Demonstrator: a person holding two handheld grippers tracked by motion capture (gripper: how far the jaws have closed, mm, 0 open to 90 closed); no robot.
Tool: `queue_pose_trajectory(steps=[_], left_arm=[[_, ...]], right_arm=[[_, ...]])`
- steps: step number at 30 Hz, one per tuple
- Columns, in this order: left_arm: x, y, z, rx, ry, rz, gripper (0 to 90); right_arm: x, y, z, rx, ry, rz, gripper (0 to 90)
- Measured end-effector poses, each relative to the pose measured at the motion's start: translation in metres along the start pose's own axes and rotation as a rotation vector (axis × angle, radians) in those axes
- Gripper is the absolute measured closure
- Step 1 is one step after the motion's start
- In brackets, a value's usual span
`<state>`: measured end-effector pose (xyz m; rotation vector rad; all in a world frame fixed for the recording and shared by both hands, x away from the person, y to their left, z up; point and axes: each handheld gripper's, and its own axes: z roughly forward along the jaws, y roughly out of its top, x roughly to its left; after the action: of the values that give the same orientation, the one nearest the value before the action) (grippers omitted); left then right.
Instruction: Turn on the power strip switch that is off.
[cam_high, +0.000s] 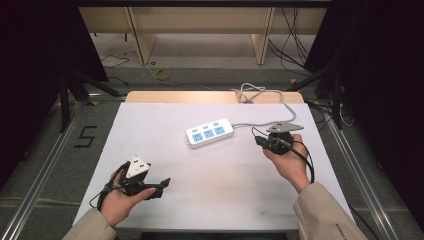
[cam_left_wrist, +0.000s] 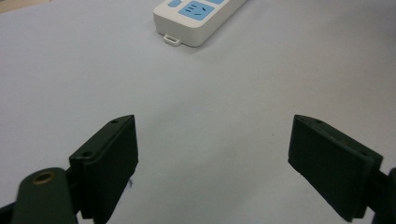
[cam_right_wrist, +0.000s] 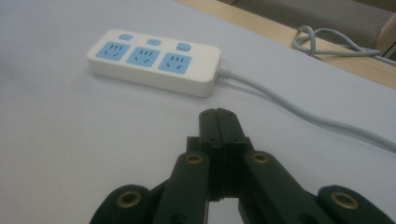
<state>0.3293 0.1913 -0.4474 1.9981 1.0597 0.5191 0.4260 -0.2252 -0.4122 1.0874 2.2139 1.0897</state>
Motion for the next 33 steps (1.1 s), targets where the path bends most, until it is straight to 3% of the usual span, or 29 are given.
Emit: queue_pose_trajectory(steps=[33], left_arm=[[0.0, 0.001, 0.001, 0.007, -0.001, 0.008, 15.5]], right_arm=[[-0.002, 0.018, 0.022, 0.027, 0.003, 0.015, 90.0]])
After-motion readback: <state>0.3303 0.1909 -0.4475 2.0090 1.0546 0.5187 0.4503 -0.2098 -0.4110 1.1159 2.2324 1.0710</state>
